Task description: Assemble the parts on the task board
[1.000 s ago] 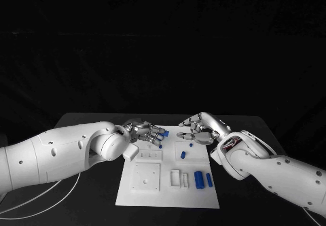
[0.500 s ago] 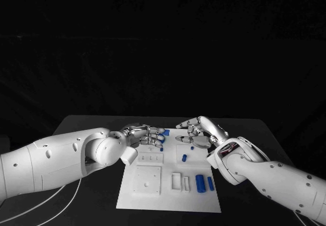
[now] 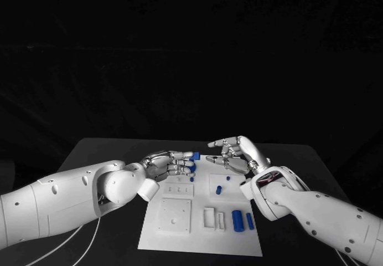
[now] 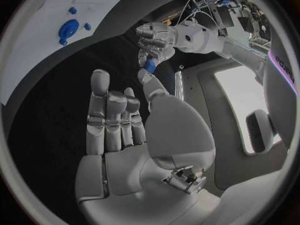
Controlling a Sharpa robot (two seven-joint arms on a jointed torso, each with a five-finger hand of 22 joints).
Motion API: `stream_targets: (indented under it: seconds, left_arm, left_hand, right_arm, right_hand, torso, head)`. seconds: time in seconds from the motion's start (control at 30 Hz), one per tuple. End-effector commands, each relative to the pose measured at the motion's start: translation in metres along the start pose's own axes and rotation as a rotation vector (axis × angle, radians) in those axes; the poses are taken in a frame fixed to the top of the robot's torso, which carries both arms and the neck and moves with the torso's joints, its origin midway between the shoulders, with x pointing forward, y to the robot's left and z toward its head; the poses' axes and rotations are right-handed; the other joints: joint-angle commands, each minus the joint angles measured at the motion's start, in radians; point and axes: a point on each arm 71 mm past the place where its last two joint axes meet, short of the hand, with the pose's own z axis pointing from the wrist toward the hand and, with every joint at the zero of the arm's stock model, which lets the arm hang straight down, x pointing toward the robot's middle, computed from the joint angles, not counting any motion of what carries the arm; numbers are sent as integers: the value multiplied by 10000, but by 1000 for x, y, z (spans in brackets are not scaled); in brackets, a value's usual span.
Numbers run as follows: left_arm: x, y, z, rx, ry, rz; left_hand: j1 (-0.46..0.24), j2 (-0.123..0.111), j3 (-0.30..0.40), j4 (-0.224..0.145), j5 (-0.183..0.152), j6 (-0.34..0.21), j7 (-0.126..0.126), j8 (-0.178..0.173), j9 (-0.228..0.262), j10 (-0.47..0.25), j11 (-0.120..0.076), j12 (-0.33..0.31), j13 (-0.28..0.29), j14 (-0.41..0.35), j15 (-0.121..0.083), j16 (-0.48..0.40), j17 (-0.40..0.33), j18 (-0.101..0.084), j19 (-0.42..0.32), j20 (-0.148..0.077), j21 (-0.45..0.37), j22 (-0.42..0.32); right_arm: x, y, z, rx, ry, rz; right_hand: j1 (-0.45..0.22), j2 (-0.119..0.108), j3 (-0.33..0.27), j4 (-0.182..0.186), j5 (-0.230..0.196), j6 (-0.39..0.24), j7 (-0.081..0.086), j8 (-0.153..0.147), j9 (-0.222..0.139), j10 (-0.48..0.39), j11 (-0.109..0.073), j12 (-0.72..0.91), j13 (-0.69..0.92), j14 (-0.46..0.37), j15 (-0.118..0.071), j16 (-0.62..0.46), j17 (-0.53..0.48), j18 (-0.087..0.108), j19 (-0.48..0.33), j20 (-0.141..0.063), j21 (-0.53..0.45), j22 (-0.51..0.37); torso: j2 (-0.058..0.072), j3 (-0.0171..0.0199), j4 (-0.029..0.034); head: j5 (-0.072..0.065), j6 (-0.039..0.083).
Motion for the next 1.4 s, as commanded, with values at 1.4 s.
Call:
stream_targets:
  seconds: [1.4]
  left_arm:
    - [3,4,11,1170,1858,-1983]
  left_hand:
    - [-254,329,262,-353,3,-399,-142,0,6966,-260,44,537,84,-356,28,340,334,-126,-101,43,-40,144]
  right_arm:
    - [12,9,5,-250,768,1870]
  right_hand:
    - [25,572,-1394,-484,185,-396,-80,-59,-11,-677,-61,-258,-468,-660,10,-213,-343,-47,-21,75,-962,264]
  torso:
    - [61,-70,-19]
  head:
    - [211,157]
